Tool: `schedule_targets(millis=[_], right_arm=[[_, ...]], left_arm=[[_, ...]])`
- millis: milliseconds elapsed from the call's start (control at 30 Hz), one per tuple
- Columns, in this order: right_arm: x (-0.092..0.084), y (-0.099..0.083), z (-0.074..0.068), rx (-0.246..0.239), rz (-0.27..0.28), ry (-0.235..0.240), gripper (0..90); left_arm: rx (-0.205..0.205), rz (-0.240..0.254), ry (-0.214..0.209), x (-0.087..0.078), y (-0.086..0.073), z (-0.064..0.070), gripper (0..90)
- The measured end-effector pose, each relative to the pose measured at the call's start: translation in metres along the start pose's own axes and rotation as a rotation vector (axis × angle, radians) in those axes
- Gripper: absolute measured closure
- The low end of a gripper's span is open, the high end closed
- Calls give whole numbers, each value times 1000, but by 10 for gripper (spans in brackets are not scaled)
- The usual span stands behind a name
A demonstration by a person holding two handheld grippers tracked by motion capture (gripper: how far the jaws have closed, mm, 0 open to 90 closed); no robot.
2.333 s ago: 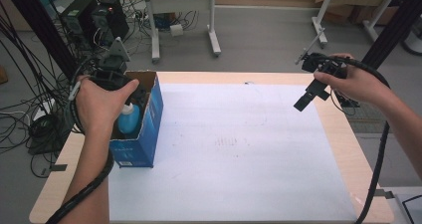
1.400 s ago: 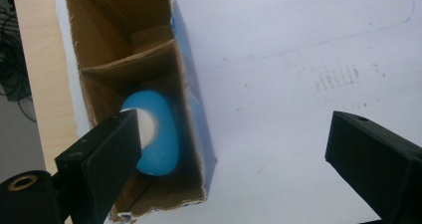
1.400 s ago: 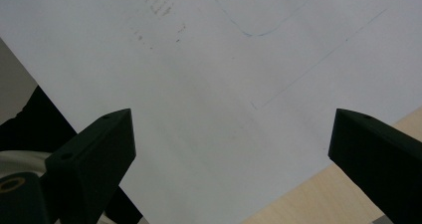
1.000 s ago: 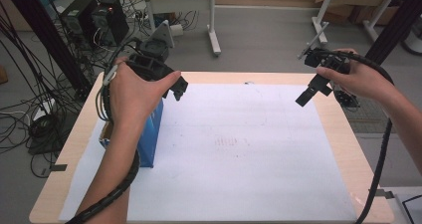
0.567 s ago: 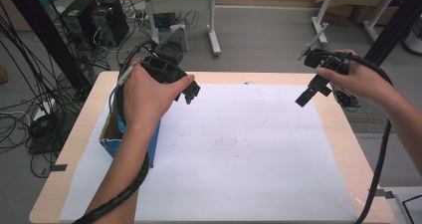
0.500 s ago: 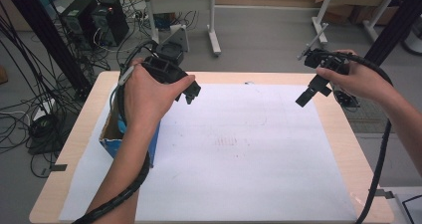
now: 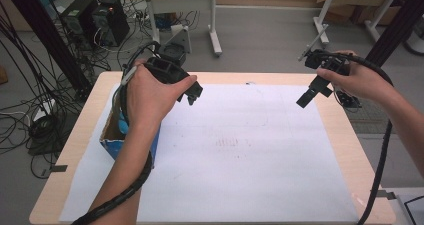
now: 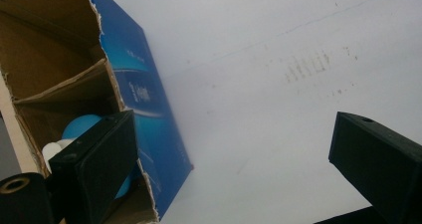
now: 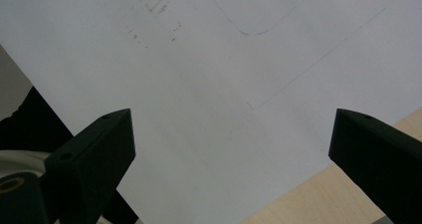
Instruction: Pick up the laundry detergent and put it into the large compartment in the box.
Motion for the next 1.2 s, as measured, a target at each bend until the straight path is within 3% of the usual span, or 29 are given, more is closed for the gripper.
schedule_targets(millis=[1200], right_arm=[[2,0,2,-2,1,2,45]], left_arm=[[8,-4,-3,2,3,1,57]])
Point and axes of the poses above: each handheld gripper's, and its own axes: x roughly forward along the jaws, y roughly out of its top, z roughly to its right, the point moved 9 cm from there along x, roughly forward along the jaws, and after that the axes turned 9 degrees about -z, right-handed, at the moved point
